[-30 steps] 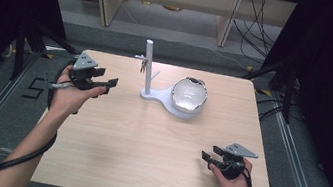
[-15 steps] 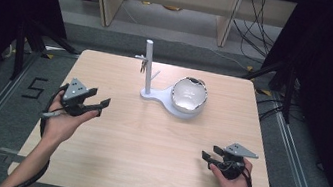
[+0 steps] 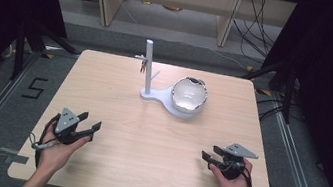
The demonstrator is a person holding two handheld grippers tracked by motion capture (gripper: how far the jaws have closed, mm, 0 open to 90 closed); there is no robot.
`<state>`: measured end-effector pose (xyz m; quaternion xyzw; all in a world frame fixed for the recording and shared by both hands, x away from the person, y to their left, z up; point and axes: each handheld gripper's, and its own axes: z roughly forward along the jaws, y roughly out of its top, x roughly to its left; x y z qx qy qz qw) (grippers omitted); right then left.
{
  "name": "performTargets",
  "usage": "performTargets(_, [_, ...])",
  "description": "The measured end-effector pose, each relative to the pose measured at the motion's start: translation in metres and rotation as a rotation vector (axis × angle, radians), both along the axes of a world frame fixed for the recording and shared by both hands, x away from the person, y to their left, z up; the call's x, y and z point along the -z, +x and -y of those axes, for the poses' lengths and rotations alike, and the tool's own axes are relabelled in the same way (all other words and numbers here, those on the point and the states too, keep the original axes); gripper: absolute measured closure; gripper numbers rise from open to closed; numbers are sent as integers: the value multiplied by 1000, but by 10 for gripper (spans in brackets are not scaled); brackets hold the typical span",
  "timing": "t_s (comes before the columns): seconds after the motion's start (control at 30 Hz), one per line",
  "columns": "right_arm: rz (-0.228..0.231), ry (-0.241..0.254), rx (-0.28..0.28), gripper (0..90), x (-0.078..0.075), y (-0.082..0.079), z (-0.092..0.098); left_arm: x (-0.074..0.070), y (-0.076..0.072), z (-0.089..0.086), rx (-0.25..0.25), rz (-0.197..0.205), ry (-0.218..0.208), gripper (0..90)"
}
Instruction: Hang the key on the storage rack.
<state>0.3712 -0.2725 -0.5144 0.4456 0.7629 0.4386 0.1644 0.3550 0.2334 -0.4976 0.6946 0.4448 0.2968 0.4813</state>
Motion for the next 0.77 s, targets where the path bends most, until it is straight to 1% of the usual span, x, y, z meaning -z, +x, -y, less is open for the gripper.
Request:
performTargets(0.03, [2, -2, 0, 443, 0, 0, 0, 4, -2, -2, -11, -3, 0, 389])
performTargets(0.07, [3, -2, 0, 443, 0, 0, 0, 8, -3, -3, -13, 10, -5, 390])
performTargets(0.1, [11, -5, 0, 443, 0, 0, 0, 13, -6, -6, -27, 26, -17, 390])
performTargets(0.13, [11, -5, 0, 443, 0, 0, 0, 13, -6, -6, -27, 26, -17, 389])
performTargets(0.17, [12, -5, 0, 442, 0, 1, 0, 19, -9, -7, -40, 43, -39, 389])
performTargets(0.2, [12, -5, 0, 442, 0, 1, 0, 19, -9, -7, -40, 43, -39, 388])
performTargets(0.27, [15, 2, 0, 442, 0, 0, 1, 26, -12, -8, -52, 55, -46, 387])
performTargets(0.3, [16, 0, 1, 442, 0, 0, 1, 26, -14, -8, -55, 55, -63, 387])
performTargets(0.33, [3, 5, 5, 441, 0, 0, 1, 26, -14, -9, -51, 71, -56, 380])
performTargets(0.37, [22, 1, 7, 441, 2, 2, 1, 26, -16, -9, -54, 62, -55, 378])
performTargets(0.4, [23, -11, -11, 441, 1, 3, 3, 26, -17, -10, -53, 80, -68, 375])
performTargets(0.43, [15, 4, -21, 441, 0, 2, 4, 26, -17, -10, -58, 85, -74, 373])
performTargets(0.47, [15, 2, -19, 441, 0, 2, 4, 26, -19, -11, -66, 80, -69, 370])
performTargets(0.5, [27, -8, -16, 441, 1, 3, 4, 26, -18, -11, -64, 91, -79, 363])
performTargets(0.53, [27, -8, -16, 441, 1, 3, 4, 26, -18, -11, -65, 93, -80, 363])
performTargets(0.57, [30, -8, -10, 442, 1, 3, 3, 26, -19, -11, -68, 87, -75, 362])
performTargets(0.6, [29, 6, 0, 441, 1, 2, 1, 26, -19, -11, -71, 82, -68, 361])
performTargets(0.63, [40, -23, -7, 441, 1, 3, 3, 26, -18, -10, -71, 80, -66, 359])
performTargets(0.7, [36, -25, -7, 441, 0, 3, 3, 26, -17, -10, -72, 85, -71, 360])
performTargets(0.77, [42, -18, -5, 441, 1, 3, 3, 26, -18, -10, -75, 76, -67, 359])
